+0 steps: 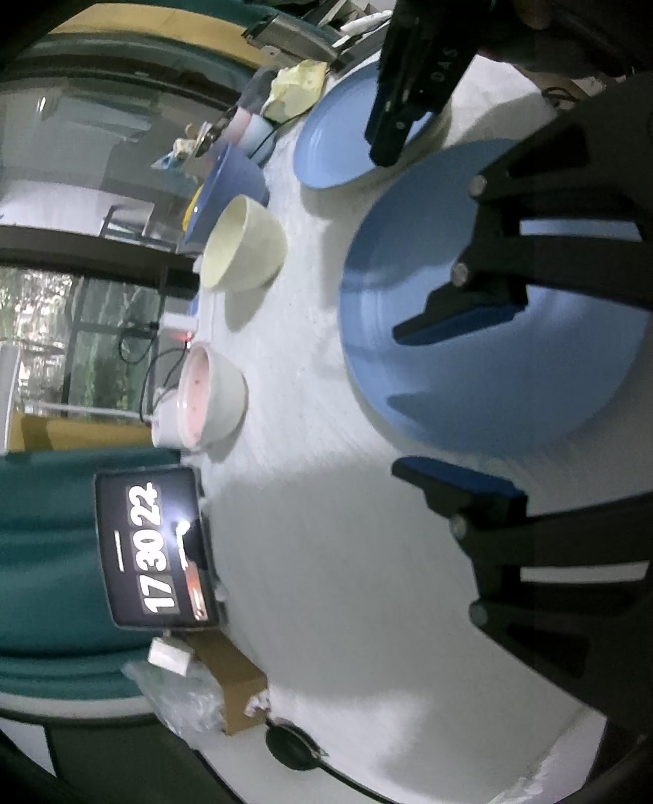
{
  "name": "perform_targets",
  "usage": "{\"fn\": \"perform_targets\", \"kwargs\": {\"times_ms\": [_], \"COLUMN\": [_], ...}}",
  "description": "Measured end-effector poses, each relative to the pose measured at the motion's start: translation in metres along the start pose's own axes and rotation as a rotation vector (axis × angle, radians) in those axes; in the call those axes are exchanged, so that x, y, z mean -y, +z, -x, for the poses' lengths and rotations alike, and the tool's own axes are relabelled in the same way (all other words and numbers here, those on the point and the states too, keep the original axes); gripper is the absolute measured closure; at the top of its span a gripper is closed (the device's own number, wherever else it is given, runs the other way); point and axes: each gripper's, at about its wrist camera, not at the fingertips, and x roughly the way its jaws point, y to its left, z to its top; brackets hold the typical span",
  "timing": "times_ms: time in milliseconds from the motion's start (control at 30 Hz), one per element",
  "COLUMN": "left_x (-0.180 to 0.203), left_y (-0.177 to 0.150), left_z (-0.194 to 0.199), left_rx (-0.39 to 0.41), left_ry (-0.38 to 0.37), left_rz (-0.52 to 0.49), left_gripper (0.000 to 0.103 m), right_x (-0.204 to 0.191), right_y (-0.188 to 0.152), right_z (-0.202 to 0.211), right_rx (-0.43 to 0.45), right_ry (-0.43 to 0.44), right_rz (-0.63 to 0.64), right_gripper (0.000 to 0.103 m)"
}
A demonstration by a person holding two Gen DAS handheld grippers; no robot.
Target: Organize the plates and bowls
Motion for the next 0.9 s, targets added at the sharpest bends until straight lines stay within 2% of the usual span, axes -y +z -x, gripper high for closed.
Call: {"fn": "perform_targets", "kwargs": {"times_ms": [133, 200, 733, 833, 900], "left_x": [-0.009, -0.013, -0.018, -0.018, -0.017], "left_y": [-0.007, -0.011, -0.034, -0.037, -0.039], "left_z": [-0.002, -0.002, -0.015, -0.018, -0.02], "left_rx": [-0.011, -0.015, -0.096, -0.105, -0.118], "left_ry": [0.015, 0.02, -0.003, -0.01, -0.012], "left_rz": [0.014, 0.018, 0.031, 0.026, 0.02], "left_gripper": [0.052, 0.046, 0.046, 0.048, 0.059], "right_x": [-0.005, -0.007, -0.013, -0.014, -0.014], "right_y": [-0.005, -0.007, -0.025, -0.027, -0.028], "right_z": [-0.006, -0.008, -0.022, -0.022, -0.021], "right_rx": [-0.019, -0.027, -0.074, -0.074, -0.071], "right_ry": [0.006, 0.007, 0.026, 0.036, 0.036], "right_rz": [0.005, 0.006, 0.015, 0.018, 0.025], "right_gripper": [0.068, 0.068, 0.068, 0.07, 0.073]}}
